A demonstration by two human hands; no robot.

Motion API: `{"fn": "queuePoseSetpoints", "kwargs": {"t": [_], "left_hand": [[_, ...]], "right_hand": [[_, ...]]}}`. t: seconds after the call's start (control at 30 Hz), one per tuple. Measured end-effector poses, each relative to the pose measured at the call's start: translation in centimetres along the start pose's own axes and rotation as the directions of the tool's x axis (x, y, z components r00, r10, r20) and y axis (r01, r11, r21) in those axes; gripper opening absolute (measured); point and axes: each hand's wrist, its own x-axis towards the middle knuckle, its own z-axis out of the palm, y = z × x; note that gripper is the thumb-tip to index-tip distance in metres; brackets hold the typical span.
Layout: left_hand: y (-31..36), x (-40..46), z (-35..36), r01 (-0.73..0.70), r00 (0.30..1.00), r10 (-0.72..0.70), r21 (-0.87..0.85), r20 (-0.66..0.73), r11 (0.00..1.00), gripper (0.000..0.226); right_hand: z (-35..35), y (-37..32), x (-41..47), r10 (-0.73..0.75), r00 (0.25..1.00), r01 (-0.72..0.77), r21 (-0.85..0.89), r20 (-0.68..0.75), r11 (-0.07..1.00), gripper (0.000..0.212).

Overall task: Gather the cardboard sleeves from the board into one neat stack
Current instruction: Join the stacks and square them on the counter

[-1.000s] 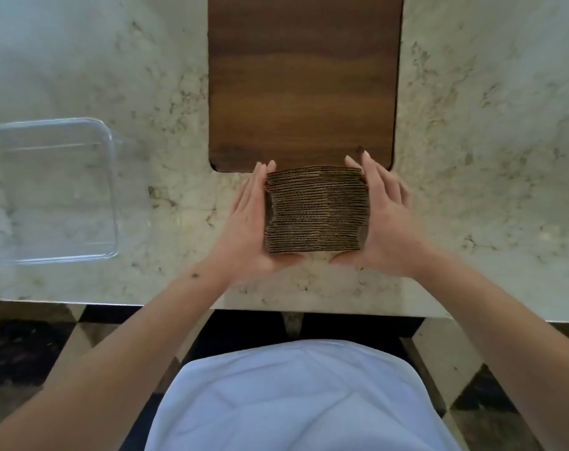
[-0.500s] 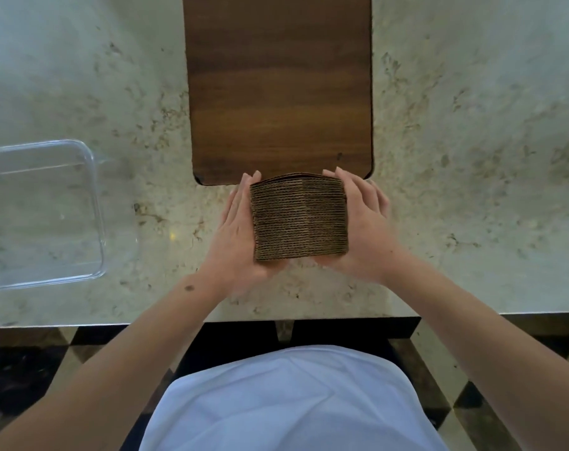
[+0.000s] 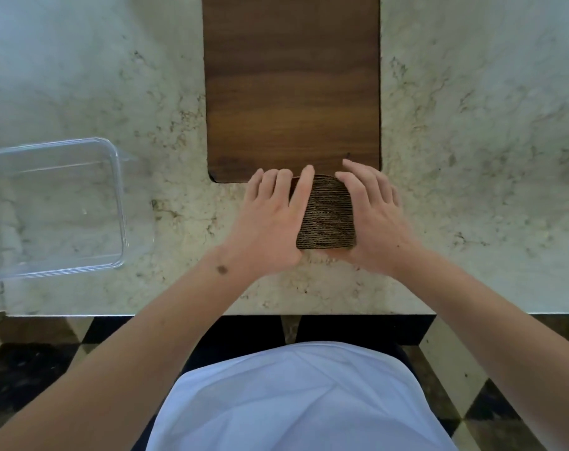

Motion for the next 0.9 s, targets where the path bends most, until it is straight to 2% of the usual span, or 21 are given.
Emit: {"fn": "queuePoseSetpoints", "kwargs": {"t": [0.17, 0.27, 0.43, 0.6, 0.67, 0.77, 0.83, 0.9], "left_hand": [[0.0, 0.7, 0.1, -0.001, 1.000, 0.000, 0.040, 0.005, 0.999, 0.105], [-0.1, 0.9, 0.0, -0.007, 1.000, 0.007, 0.028, 0.002, 1.000, 0.104], [-0.5, 0.6, 0.0, -0.031, 0.997, 0.029, -0.032, -0.075, 0.999, 0.097], [-1.1, 0.3, 1.1, -0.043, 0.997, 0.030, -0.179, -0.070, 0.983, 0.099], [-2.2, -0.3, 1.2, -0.066, 0.998, 0.056, -0.275, -0.041, 0.959, 0.106], [-3.8, -1.4, 1.8, -0.029, 0.999, 0.037, -0.455, 0.009, 0.890, 0.115], [-4.2, -1.7, 2.2, -0.012, 1.000, 0.022, -0.519, 0.013, 0.855, 0.117], [-4.4, -1.5, 2.5, -0.063, 0.998, 0.054, -0.499, -0.032, 0.864, 0.113]], "right_hand": [[-1.7, -1.3, 1.5, -0.112, 0.991, 0.123, -0.158, 0.078, 0.980, 0.113], [-1.6, -2.9, 2.6, -0.107, 0.985, 0.130, -0.174, 0.139, 0.976, 0.103], [-1.5, -2.7, 2.5, -0.121, 0.990, 0.132, -0.167, 0.074, 0.977, 0.092], [-0.2, -1.6, 1.9, -0.114, 0.991, 0.114, 0.005, 0.069, 0.994, 0.100], [0.0, -0.6, 1.2, -0.133, 0.990, 0.124, 0.142, 0.054, 0.982, 0.105], [0.6, 0.6, 0.4, -0.115, 0.993, 0.097, 0.348, 0.031, 0.932, 0.113], [0.9, 1.2, 0.5, -0.124, 0.992, 0.104, 0.396, 0.027, 0.912, 0.113], [0.9, 1.8, 0.8, -0.186, 0.983, 0.174, 0.350, 0.002, 0.921, 0.111]]}}
